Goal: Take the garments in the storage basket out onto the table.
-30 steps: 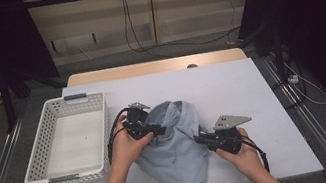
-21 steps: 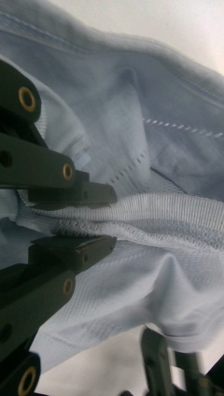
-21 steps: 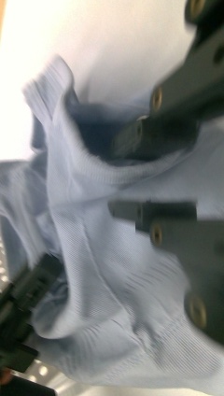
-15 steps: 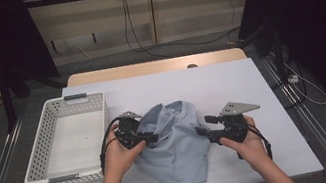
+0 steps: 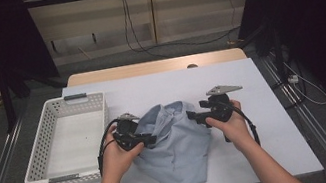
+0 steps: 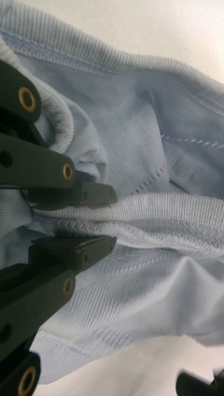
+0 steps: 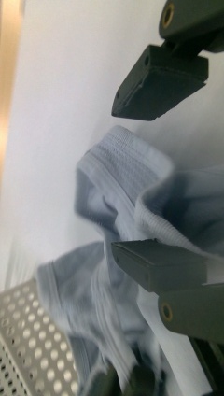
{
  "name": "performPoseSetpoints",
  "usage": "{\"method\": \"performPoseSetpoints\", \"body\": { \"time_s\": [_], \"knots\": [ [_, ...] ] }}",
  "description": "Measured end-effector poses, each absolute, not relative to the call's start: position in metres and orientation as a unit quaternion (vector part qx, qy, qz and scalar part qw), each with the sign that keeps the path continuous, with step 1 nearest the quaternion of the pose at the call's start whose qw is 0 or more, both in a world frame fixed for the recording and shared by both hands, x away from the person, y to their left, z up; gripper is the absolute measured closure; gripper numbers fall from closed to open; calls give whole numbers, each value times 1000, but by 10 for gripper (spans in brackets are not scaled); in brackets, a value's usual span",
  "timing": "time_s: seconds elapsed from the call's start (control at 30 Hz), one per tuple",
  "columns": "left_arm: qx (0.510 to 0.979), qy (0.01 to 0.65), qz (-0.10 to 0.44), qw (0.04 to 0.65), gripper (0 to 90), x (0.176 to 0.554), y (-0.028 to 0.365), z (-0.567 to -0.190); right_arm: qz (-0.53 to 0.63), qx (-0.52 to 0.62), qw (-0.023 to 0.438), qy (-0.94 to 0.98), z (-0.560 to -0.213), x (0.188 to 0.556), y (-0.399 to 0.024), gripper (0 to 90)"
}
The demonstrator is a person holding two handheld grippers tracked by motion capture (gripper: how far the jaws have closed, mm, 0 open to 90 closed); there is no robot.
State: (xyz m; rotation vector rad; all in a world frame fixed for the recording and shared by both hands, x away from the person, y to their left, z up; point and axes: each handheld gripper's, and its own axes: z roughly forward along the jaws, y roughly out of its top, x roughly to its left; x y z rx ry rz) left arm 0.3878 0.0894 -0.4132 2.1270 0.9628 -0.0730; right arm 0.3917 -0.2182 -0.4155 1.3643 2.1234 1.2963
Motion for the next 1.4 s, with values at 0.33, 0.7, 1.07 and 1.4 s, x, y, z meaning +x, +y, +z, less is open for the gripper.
{"method": "performPoseSetpoints", "body": {
  "time_s": [0.33,0.7,1.07,1.4],
  "knots": [
    [837,378,-30,395,764,388,91,-414,425,502,89,748,-444,407,-209,611],
    [833,383,-29,399,763,387,91,-412,472,461,114,743,-420,388,-214,845],
    [829,389,-32,401,754,387,89,-413,496,377,110,775,-406,341,-200,854],
    [823,385,-41,415,610,390,83,-408,461,361,96,805,-443,325,-181,856]
  ]
}}
